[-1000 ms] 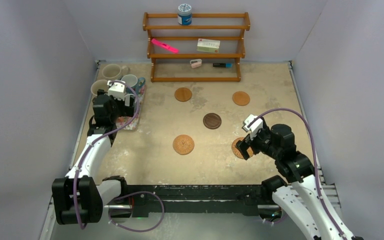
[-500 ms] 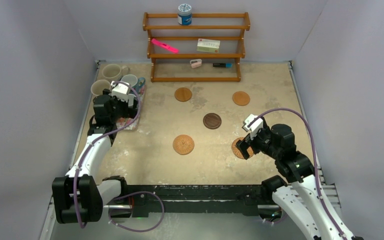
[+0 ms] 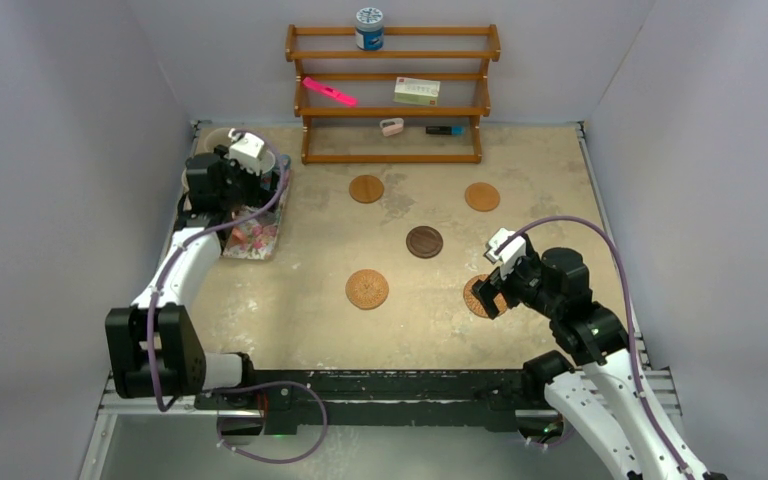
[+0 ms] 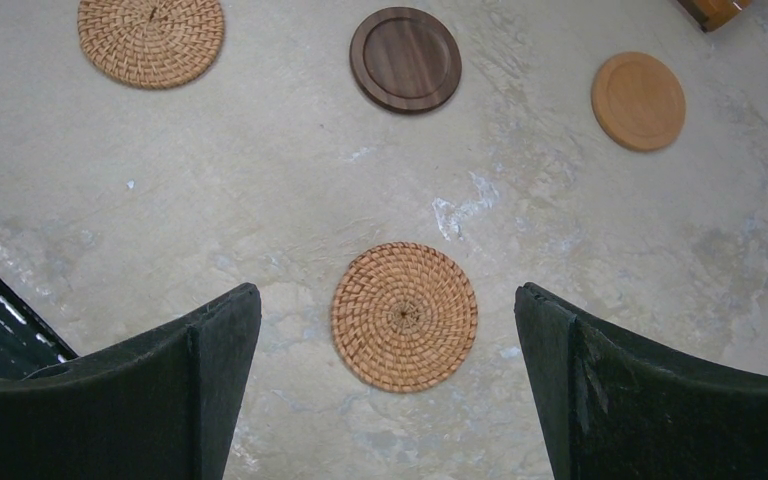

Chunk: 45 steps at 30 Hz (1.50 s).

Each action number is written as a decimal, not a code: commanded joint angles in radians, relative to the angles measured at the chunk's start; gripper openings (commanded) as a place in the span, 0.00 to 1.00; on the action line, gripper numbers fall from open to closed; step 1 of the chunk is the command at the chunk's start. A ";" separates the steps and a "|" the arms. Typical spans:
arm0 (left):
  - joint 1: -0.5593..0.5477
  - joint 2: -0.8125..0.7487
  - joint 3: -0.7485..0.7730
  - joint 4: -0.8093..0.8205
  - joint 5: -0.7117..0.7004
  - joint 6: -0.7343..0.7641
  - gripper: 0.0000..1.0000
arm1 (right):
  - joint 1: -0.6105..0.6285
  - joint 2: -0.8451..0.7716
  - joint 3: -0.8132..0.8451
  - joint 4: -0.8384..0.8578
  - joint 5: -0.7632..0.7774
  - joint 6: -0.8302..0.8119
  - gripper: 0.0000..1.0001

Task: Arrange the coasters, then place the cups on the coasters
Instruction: Pick up the cup from the tray.

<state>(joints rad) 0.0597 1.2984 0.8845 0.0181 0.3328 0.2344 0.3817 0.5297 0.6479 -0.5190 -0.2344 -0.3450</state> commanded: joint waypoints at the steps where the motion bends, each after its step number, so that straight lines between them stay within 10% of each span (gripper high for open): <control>1: -0.001 0.096 0.146 -0.003 0.033 0.032 1.00 | 0.010 -0.007 0.001 0.014 -0.006 -0.013 0.99; 26: -0.090 0.590 0.495 0.020 -0.222 0.066 0.70 | 0.013 -0.013 0.001 0.008 -0.016 -0.019 0.99; 45: -0.091 0.682 0.548 -0.012 -0.359 0.062 0.27 | 0.014 -0.014 0.001 0.004 -0.021 -0.022 0.99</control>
<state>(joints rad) -0.0334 1.9743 1.3853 -0.0032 0.0280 0.2989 0.3874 0.5285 0.6479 -0.5198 -0.2352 -0.3599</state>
